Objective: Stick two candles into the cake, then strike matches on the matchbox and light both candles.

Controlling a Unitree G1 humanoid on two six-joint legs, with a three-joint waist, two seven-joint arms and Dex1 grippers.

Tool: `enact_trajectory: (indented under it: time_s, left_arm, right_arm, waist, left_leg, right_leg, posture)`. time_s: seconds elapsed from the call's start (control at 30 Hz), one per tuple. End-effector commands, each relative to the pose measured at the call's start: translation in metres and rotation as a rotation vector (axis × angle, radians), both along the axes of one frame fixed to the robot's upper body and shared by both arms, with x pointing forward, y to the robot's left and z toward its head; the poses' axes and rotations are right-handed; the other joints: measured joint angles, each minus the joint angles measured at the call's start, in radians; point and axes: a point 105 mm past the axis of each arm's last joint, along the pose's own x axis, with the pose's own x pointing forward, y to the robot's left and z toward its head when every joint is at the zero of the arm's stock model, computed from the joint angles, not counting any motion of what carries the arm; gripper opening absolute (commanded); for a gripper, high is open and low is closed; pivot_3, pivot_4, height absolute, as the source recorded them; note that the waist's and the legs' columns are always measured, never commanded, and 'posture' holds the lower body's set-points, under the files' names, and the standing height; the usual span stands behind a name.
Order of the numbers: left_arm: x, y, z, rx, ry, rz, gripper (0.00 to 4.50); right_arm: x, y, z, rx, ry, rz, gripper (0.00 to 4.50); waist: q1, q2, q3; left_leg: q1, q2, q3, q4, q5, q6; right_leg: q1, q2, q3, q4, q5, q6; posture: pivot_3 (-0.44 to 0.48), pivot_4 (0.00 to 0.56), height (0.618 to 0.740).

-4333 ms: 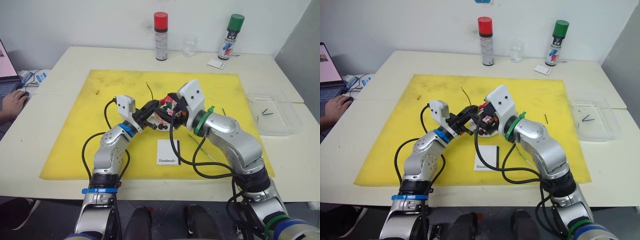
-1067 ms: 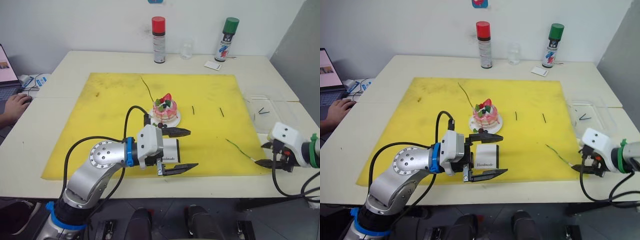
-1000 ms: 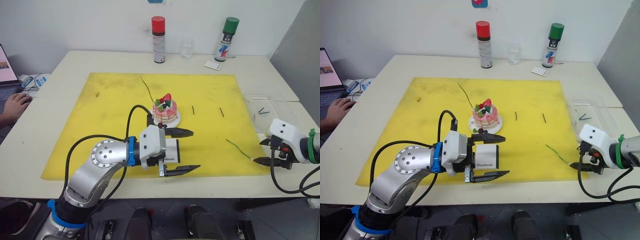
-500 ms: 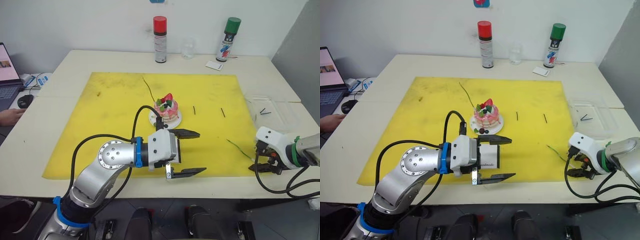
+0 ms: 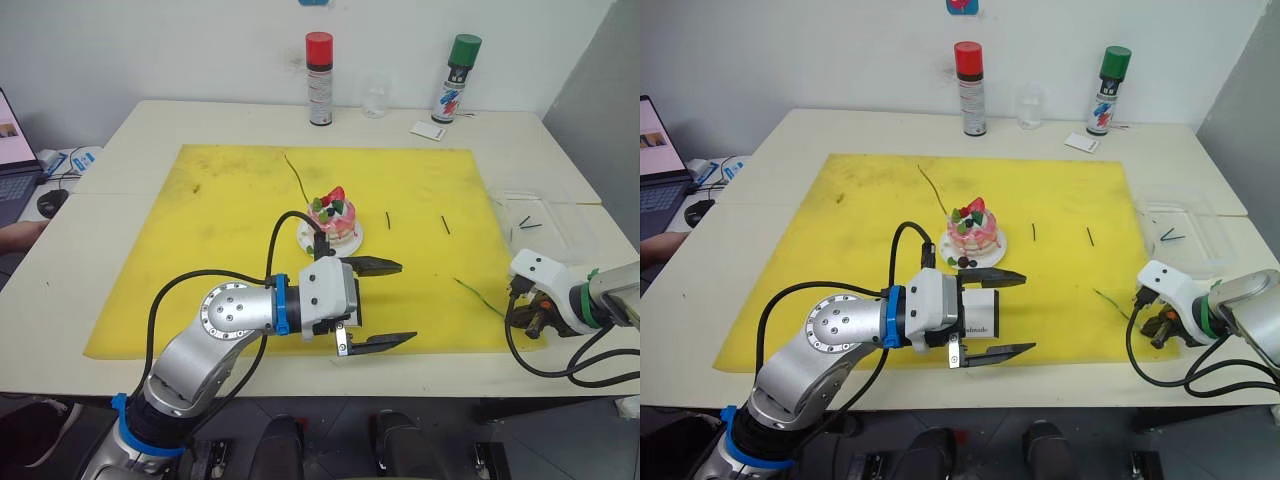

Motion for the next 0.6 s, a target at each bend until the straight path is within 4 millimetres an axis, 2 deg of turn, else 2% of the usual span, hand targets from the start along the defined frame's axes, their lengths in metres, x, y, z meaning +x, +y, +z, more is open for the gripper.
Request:
enact_trajectory:
  time_s: [0.03,0.17,0.3,0.37,0.43,0.47,0.6]
  left_arm:
    - [-0.006,-0.002,0.007,-0.027,-0.041,-0.01,4.5]
    - [-0.006,0.0,0.007,-0.031,-0.036,-0.004,4.5]
    - [0.009,0.022,0.013,-0.16,0.024,0.185,4.5]
    - [0.012,0.036,0.014,-0.243,0.091,0.286,4.5]
    - [0.016,0.051,0.015,-0.299,0.124,0.407,4.5]
    - [0.017,0.059,0.015,-0.317,0.132,0.457,4.5]
    - [0.019,0.083,0.015,-0.358,0.174,0.607,4.5]
  right_arm:
    - [0.002,-0.006,0.006,-0.012,-0.005,-0.018,0.03]
    - [0.002,0.007,0.016,0.086,0.015,-0.014,0.03]
    - [0.041,0.069,0.065,0.411,-0.216,0.085,0.03]
    - [0.062,0.099,0.09,0.562,-0.419,0.146,0.03]
    - [0.072,0.131,0.11,0.732,-0.572,0.214,0.03]
    - [0.075,0.143,0.116,0.786,-0.638,0.239,0.03]
    - [0.086,0.179,0.118,0.916,-0.804,0.229,0.03]
  waist:
    - [0.0,0.0,0.0]
    - [-0.001,0.0,0.0]
    - [-0.029,0.0,0.0]
    - [-0.037,0.0,0.0]
    - [-0.037,0.0,0.0]
    - [-0.037,0.0,0.0]
    - [-0.026,0.0,0.0]
  left_leg:
    - [0.0,0.0,0.0,0.0,0.0,0.0]
    - [0.0,0.0,0.0,0.0,0.0,0.0]
    - [0.001,0.001,0.001,0.0,0.0,0.0]
    - [0.001,0.001,0.001,0.0,0.0,0.0]
    - [0.002,0.002,-0.002,-0.001,0.0,0.0]
    - [0.002,0.002,-0.002,-0.001,0.0,0.0]
    - [0.0,0.002,-0.003,-0.002,0.0,0.0]
  right_leg:
    - [0.0,0.0,0.0,0.0,0.0,0.0]
    - [0.0,0.0,0.0,0.0,0.0,0.0]
    - [-0.001,0.0,0.001,0.001,0.001,0.0]
    - [-0.001,0.001,0.0,0.002,0.002,0.0]
    - [0.0,0.003,-0.001,0.002,0.002,0.001]
    - [0.0,0.003,-0.001,0.002,0.002,0.001]
    - [0.0,0.003,-0.001,0.0,0.005,0.005]
  posture:
    - [0.0,0.15,0.74]
    - [0.0,0.15,0.74]
    - [0.0,0.15,0.74]
    - [0.0,0.15,0.74]
    - [0.0,0.15,0.74]
    - [0.0,0.15,0.74]
    - [0.0,0.15,0.74]
